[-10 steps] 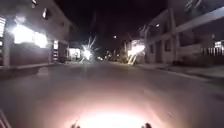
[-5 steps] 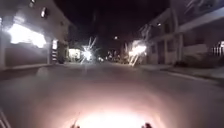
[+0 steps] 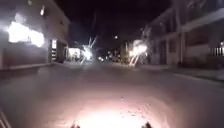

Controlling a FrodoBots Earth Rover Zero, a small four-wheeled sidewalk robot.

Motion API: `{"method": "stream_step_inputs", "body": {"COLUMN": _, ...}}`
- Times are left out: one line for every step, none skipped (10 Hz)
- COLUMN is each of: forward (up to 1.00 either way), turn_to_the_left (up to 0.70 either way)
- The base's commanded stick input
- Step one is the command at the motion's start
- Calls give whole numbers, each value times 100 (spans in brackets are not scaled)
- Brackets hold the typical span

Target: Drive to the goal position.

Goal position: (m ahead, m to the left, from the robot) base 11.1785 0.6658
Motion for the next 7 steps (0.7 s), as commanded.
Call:
{"method": "stream_step_inputs", "body": {"forward": 70, "turn_to_the_left": 0}}
{"method": "stream_step_inputs", "body": {"forward": 70, "turn_to_the_left": 0}}
{"method": "stream_step_inputs", "body": {"forward": 70, "turn_to_the_left": 0}}
{"method": "stream_step_inputs", "body": {"forward": 70, "turn_to_the_left": 0}}
{"method": "stream_step_inputs", "body": {"forward": 70, "turn_to_the_left": 0}}
{"method": "stream_step_inputs", "body": {"forward": 70, "turn_to_the_left": 0}}
{"method": "stream_step_inputs", "body": {"forward": 70, "turn_to_the_left": 0}}
